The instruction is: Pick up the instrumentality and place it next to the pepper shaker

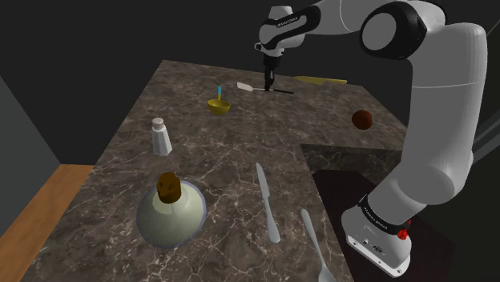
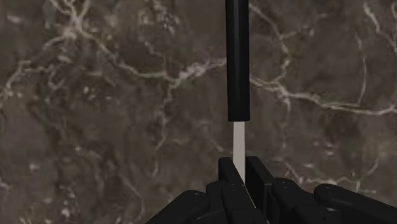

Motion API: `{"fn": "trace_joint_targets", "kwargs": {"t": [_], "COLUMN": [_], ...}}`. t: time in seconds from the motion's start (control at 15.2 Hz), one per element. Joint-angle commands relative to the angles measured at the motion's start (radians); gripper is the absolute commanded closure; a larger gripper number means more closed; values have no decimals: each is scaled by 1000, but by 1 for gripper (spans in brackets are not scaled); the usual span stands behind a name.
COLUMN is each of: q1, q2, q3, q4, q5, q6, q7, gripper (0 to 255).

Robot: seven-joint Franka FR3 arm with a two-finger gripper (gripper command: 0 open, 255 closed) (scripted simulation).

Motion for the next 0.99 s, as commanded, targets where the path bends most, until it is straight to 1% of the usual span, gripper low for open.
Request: {"fn": "trace_joint_targets", "kwargs": {"t": [0.0,0.92], "q1": [0,1], "q2": [0,-58], "q3": [0,-6], "q4": [0,102], "q5": [0,-9], "q6": [0,-159], "q7": [0,-1], "gripper": [255,255]}}
